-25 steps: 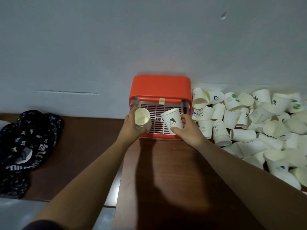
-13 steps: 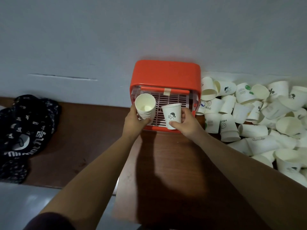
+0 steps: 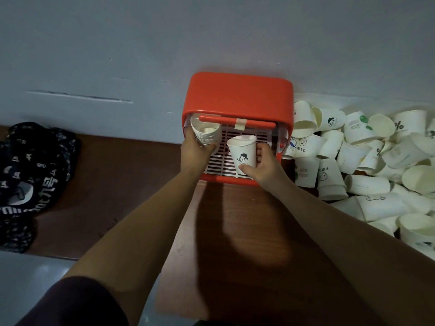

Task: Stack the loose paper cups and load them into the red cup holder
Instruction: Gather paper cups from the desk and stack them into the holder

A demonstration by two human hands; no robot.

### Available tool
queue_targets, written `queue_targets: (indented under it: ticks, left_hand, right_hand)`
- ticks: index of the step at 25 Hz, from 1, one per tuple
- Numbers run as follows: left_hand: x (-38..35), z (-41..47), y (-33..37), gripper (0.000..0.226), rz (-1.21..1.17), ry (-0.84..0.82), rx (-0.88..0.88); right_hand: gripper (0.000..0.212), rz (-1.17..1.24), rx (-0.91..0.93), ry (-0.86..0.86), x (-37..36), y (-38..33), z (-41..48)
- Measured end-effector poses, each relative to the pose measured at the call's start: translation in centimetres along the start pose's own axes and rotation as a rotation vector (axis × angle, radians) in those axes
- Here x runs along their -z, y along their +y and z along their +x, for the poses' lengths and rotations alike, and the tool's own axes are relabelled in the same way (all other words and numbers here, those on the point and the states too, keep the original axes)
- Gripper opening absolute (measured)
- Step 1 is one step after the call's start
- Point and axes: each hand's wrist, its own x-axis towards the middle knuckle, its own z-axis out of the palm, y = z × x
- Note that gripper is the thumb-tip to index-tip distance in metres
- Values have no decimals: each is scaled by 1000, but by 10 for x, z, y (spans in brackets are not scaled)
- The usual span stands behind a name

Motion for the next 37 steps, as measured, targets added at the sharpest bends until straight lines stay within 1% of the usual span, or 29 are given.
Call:
queue_targets:
  ticks: [3,5,9,12,13,16,19,21,23,27,31,34,36,37]
  left_hand:
    - [-4,9,3,91,-7,12,18]
    - [-5,11,4,86,-12,9,21]
    - [1,1,4,71,-26,-36,36]
    - [1,-22,-1,50,98,-60,82]
    - [2,-31,-3,46,82,-104,86]
    - [5,-45,-5,50,-17,-316,20]
    - [7,-40,-7,46,21,-404,-63]
    - [8,-38,-8,46,43,-402,-91]
    - [9,-35,-11,46,78,-390,-121]
    - [6,-34,-17,46,127,-400,-105]
    - [6,-35,-22,48,186,-346,-94]
    - [10,-39,-18,50,209,-358,-102]
    - [15,-42,-12,52,195,-312,-84]
    - [17,-43,-9,50,190,-272,-70]
  right_hand:
    - [62,-7,24,-9,-5,5,4]
    - [64,12,39,-18,-8,9,7]
    - [68,21,44,-45,-13,13,11]
    - [72,-39,34,-16,-16,16,14]
    - [72,-66,31,-14,-17,17,15]
    - [72,-112,29,-32,-25,19,18]
    - [73,-156,13,-50,-31,20,21]
    - [71,-92,20,-73,-27,18,18]
    - [65,-28,41,-102,-23,19,13]
    - [57,-129,92,-105,-22,19,5]
    - [63,-273,104,-66,-28,17,8]
    - [69,-313,98,-100,-29,14,5]
    - [78,-315,61,-75,-25,9,1]
    - [79,-308,47,-48,-19,7,-3]
